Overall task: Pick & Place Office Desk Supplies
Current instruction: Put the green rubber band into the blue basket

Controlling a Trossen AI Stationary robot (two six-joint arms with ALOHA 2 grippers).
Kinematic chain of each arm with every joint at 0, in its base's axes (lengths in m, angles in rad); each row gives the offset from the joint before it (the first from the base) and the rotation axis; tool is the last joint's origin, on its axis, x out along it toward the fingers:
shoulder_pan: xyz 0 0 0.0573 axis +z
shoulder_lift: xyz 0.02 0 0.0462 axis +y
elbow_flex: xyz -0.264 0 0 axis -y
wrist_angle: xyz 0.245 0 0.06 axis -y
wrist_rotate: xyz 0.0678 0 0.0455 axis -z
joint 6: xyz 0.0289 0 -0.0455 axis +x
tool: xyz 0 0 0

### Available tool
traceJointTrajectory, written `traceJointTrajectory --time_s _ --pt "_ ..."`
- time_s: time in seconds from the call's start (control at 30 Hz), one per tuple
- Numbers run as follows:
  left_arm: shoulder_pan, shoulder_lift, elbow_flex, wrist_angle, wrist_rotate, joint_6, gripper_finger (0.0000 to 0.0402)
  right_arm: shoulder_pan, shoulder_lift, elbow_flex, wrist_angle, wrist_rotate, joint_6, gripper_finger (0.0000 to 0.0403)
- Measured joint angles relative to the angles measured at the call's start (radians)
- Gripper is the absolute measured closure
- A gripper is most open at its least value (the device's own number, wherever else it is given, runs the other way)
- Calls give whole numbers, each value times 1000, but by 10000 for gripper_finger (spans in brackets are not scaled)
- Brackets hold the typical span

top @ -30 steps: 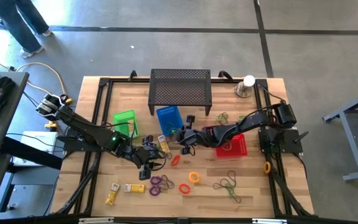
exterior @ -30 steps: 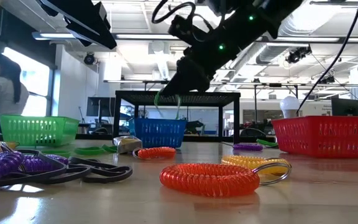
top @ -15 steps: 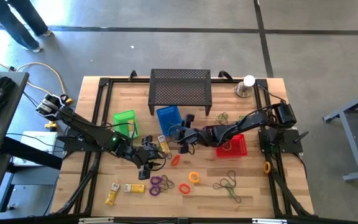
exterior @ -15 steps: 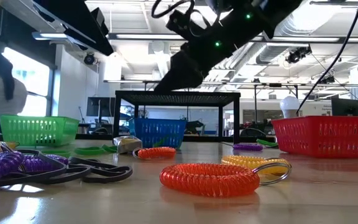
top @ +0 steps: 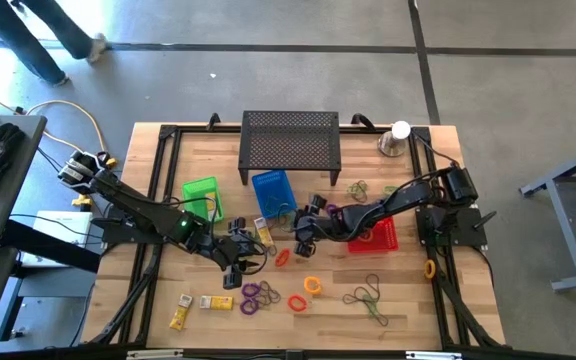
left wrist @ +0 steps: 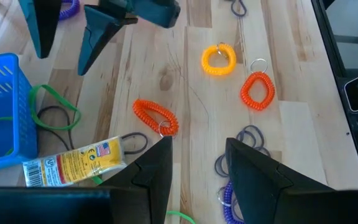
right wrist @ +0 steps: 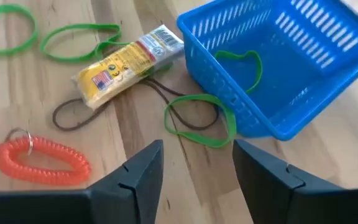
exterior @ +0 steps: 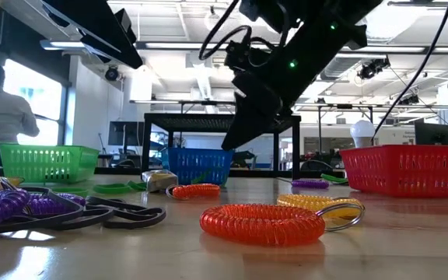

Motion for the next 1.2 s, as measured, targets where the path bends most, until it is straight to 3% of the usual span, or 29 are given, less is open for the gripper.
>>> traceJointTrajectory --time_s 0.17,0.43,0.93,1.07,1.2 --pt "0 0 0 8 0 0 258 -53 25 -27 -2 -102 119 225" --pt "0 0 0 3 0 0 258 -89 145 -31 160 -101 56 226" --pt "0 0 -3 0 0 1 258 -90 167 -33 247 -44 16 230" --pt "0 0 -3 0 0 1 258 -90 167 -33 248 -41 -4 265" --pt "0 0 -4 0 0 1 258 -90 167 -34 247 -39 -14 337"
